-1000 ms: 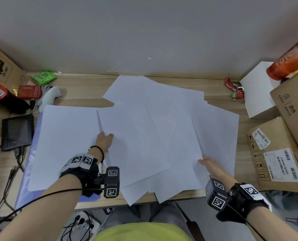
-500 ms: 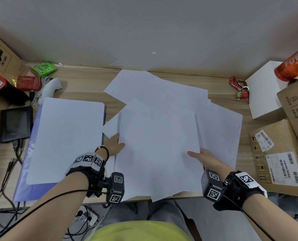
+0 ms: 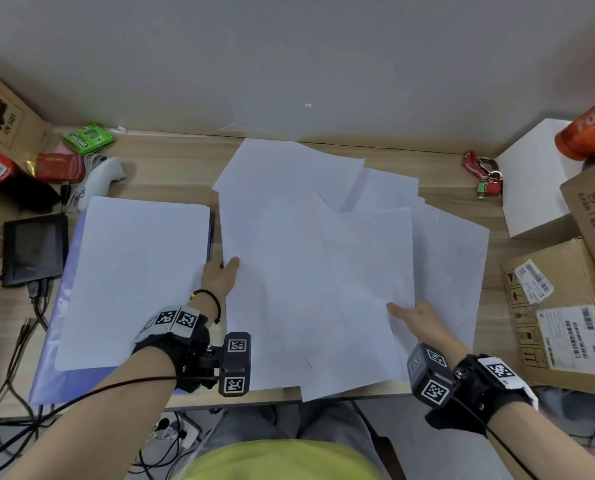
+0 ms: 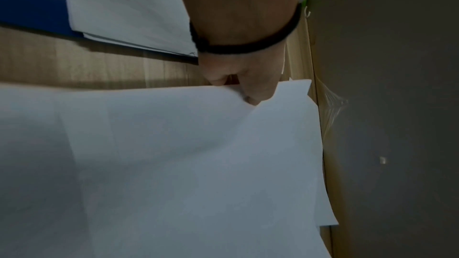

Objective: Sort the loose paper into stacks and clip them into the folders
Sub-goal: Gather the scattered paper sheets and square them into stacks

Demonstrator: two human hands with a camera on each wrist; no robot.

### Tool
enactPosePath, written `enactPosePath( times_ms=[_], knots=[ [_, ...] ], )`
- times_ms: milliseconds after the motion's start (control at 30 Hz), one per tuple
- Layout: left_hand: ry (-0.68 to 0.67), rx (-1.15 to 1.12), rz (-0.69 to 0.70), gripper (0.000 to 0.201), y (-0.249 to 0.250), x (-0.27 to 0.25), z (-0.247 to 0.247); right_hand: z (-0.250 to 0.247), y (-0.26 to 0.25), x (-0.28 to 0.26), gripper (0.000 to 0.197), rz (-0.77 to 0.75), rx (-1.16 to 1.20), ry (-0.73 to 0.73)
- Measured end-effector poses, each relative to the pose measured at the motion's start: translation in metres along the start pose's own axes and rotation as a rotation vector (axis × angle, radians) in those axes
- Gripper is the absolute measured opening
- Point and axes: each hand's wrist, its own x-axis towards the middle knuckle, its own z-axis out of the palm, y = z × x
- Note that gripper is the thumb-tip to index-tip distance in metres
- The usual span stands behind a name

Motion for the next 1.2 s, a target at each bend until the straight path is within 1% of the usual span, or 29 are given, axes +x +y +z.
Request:
enactPosePath(
  times_ms=[33,100,133,200,267,300,367,400,467,533,633,733,800,867,967,1100,1200],
  knots=[
    [-0.017,-0.054,-0.006,0.049,0.001,-0.001,0.001,-0.001,0.002,-0.003,0.011,0.001,0.021,-0.010],
    [-0.070,-0.134,-0.011,0.047,0.003,-0.005,0.004,-0.001,0.005,-0.008,0.018,-0.010,0.007,-0.038],
    [-0.110,-0.152,-0.003,0.045,0.007,-0.009,0.007,-0.001,0.005,-0.011,0.022,-0.002,0.010,-0.050],
    [-0.155,-0.174,0.030,0.041,0.010,-0.013,0.014,-0.002,0.007,-0.016,0.021,0.000,0.020,-0.069],
    [-0.117,-0.224,0.060,0.044,0.013,-0.014,0.020,-0.004,0.008,-0.018,0.016,0.000,0.042,-0.077],
    [-0.088,-0.260,0.066,0.047,0.016,-0.015,0.021,-0.005,0.010,-0.018,0.017,-0.004,0.067,-0.085],
    [-0.063,-0.297,0.062,0.055,0.018,-0.014,0.022,-0.008,0.014,-0.017,0.028,-0.015,0.092,-0.110],
    [-0.083,-0.285,0.064,0.054,0.021,-0.016,0.023,-0.008,0.015,-0.017,0.032,-0.011,0.079,-0.125],
    [-0.141,-0.232,0.086,0.045,0.027,-0.020,0.021,-0.009,0.017,-0.016,0.029,0.007,0.031,-0.159],
    [-0.186,-0.189,0.130,0.042,0.033,-0.025,0.017,-0.009,0.021,-0.013,0.028,0.024,-0.020,-0.156],
    [-0.192,-0.128,0.203,0.039,0.046,-0.027,0.001,-0.013,0.032,-0.003,0.040,0.041,-0.069,-0.053],
    [-0.216,0.008,0.220,0.038,0.053,-0.021,-0.020,-0.016,0.032,-0.002,0.040,0.074,-0.088,0.051],
    [-0.276,0.094,0.201,0.035,0.055,-0.017,-0.030,-0.016,0.032,-0.001,0.035,0.069,-0.093,0.071],
    [-0.377,0.187,0.187,0.030,0.054,-0.016,-0.033,-0.017,0.030,-0.003,0.031,0.050,-0.088,0.086],
    [-0.471,0.329,0.234,0.029,0.057,-0.021,-0.025,-0.018,0.029,-0.006,0.026,0.025,-0.062,0.081],
    [-0.554,0.457,0.361,0.022,0.063,-0.031,0.003,-0.022,0.029,-0.009,0.027,0.011,-0.008,0.097],
    [-0.616,0.602,0.419,0.028,0.058,-0.033,0.017,-0.025,0.030,-0.012,0.026,0.010,0.027,0.115]
  ],
)
